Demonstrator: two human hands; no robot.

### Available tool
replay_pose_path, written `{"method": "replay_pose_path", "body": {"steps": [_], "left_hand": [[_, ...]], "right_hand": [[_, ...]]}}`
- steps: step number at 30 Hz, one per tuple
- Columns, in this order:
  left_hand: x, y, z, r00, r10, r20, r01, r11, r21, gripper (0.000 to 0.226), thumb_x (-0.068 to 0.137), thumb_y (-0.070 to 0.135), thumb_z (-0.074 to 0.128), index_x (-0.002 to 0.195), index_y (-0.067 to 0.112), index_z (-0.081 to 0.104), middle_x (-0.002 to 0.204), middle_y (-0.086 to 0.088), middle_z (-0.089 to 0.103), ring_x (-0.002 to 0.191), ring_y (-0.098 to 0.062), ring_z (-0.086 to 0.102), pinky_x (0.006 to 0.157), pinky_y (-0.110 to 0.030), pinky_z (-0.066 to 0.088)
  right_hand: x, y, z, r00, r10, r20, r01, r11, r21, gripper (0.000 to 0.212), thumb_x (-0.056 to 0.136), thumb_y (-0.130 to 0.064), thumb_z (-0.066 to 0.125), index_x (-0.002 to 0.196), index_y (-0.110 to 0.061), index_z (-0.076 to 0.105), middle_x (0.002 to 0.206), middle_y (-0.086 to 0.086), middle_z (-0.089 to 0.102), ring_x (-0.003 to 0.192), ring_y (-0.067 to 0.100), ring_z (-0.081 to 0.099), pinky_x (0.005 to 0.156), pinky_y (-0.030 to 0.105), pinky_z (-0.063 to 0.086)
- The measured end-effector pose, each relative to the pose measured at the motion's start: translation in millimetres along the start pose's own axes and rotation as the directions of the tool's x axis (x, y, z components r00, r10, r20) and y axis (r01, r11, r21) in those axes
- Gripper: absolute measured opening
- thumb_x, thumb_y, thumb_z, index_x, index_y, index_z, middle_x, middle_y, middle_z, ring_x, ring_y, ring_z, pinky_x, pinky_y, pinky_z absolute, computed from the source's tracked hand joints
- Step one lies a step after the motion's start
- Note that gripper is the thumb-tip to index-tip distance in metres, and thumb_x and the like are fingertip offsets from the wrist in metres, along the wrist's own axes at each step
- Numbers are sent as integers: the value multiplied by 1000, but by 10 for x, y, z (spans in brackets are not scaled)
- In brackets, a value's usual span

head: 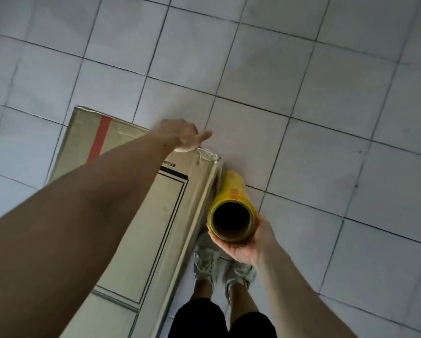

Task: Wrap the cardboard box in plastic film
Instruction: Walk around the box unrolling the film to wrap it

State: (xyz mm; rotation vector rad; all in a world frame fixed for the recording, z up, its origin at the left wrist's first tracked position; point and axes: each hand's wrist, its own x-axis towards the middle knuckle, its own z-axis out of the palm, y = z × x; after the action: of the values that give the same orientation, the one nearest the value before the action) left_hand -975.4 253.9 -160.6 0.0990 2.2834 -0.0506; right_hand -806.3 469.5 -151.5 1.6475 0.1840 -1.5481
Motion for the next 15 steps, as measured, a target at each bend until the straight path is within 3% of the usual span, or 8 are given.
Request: {"method": "replay_pose_path", "body": {"steps": [2, 4, 6, 8, 11, 13, 15], "left_hand": [[-22, 28, -9, 999, -24, -22, 25, 999, 43, 80, 95, 70, 9, 126, 20, 63, 118, -11, 66, 107, -28, 60, 93, -45, 44], [-64, 64, -33, 999, -31, -33, 31, 999, 24, 79, 96, 69, 7, 130, 20, 59, 123, -12, 64, 112, -29, 58, 96, -46, 42], [-119, 211, -34, 1000, 15, -17, -17, 996, -86, 80, 95, 70, 7, 136, 20, 55, 127, -12, 63, 116, -29, 56, 100, -48, 38], [-195, 434, 5, 997, 71, 9, -69, 983, -167, 79, 95, 71, 11, 135, 20, 56, 126, -10, 64, 109, -28, 58, 103, -49, 38], [-250, 615, 125, 994, 102, -25, -103, 994, -24, 67, 95, 71, 22, 106, 23, 67, 90, -4, 63, 86, -23, 55, 97, -48, 45], [-231, 594, 167, 991, 118, -67, -115, 992, 45, 57, 96, 68, 27, 78, 24, 58, 71, 3, 54, 71, -19, 52, 89, -44, 50], [-198, 571, 192, 985, 129, -111, -122, 990, 65, 57, 97, 65, 28, 69, 21, 52, 65, 2, 50, 63, -17, 48, 84, -40, 51]], "right_hand": [[13, 61, 41, 999, -36, 11, 37, 999, -33, 57, 90, -49, 52, 125, -5, 57, 121, 28, 63, 109, 48, 60, 81, 60, 53], [-28, -41, 115, 982, -172, -78, 151, 963, -221, 44, 95, -41, 45, 119, -7, 57, 121, 24, 62, 105, 44, 61, 84, 60, 51], [-110, -219, 195, 891, -416, -182, 253, 787, -563, 28, 97, -28, 38, 102, -10, 58, 106, 19, 63, 91, 36, 62, 96, 60, 45], [-210, -343, 357, 820, -549, -160, 228, 570, -790, 27, 97, -23, 36, 91, -7, 57, 92, 16, 61, 82, 33, 61, 101, 61, 42], [-268, -400, 634, 838, -521, -164, 72, 403, -912, 50, 95, -39, 38, 126, -3, 49, 118, 22, 58, 102, 46, 60, 93, 67, 45], [-220, -331, 717, 857, -491, -154, 72, 412, -908, 65, 90, -55, 47, 136, -9, 42, 130, 25, 53, 110, 51, 56, 87, 73, 43], [-176, -220, 673, 881, -456, -122, 119, 464, -878, 80, 78, -64, 63, 135, -12, 44, 131, 24, 55, 112, 52, 55, 86, 73, 44]]}}
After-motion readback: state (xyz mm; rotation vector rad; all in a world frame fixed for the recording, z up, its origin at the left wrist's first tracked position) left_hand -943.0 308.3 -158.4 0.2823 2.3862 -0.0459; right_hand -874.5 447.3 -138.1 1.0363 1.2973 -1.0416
